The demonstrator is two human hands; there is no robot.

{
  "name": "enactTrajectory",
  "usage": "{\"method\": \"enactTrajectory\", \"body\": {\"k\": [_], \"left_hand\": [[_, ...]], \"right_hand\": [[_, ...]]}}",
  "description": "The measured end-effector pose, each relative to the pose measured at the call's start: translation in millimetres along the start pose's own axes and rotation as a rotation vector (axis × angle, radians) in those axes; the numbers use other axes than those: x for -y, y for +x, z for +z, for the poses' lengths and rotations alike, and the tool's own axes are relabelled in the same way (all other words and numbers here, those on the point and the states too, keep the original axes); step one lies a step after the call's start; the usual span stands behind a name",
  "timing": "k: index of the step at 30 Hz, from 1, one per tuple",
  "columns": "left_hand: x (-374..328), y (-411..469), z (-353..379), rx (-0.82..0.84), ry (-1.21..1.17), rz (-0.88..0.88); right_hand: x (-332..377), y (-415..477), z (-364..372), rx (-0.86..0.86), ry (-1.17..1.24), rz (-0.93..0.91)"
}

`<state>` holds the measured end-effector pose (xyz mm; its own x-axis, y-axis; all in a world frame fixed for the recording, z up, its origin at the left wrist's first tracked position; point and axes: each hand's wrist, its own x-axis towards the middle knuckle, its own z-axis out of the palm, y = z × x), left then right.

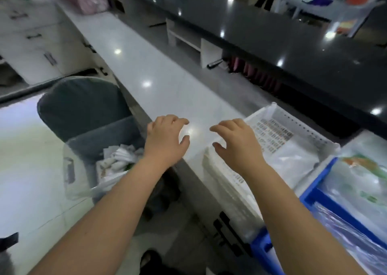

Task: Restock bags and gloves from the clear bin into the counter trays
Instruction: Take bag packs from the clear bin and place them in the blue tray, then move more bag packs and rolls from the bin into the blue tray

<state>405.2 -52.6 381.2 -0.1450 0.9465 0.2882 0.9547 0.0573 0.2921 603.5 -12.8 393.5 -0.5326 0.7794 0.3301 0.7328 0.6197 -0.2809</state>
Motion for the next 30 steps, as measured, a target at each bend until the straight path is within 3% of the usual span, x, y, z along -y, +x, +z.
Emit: {"method": "enactTrajectory", "body": {"k": [7,13,22,30], "left_hand": [[193.2,-39.8,-47.4,-0.020,0.064,-0.249],[320.2,-71.2,-50.1,0.038,0.104,-0.369],[402.2,-81.3,-1.0,0.178,0.066,-0.536],[428.9,-55.6,68.5,0.411,0.015,-0.645]], "right_hand": [[155.1,90.2,100.1,0.144,0.051,-0.206],[234.0,130.6,189.9,0.256,0.078,-0.275],[254.0,160.4,281.7,0.477,0.109,-0.247],[218.8,212.0,373.9,0.738,0.132,-0.232]]}}
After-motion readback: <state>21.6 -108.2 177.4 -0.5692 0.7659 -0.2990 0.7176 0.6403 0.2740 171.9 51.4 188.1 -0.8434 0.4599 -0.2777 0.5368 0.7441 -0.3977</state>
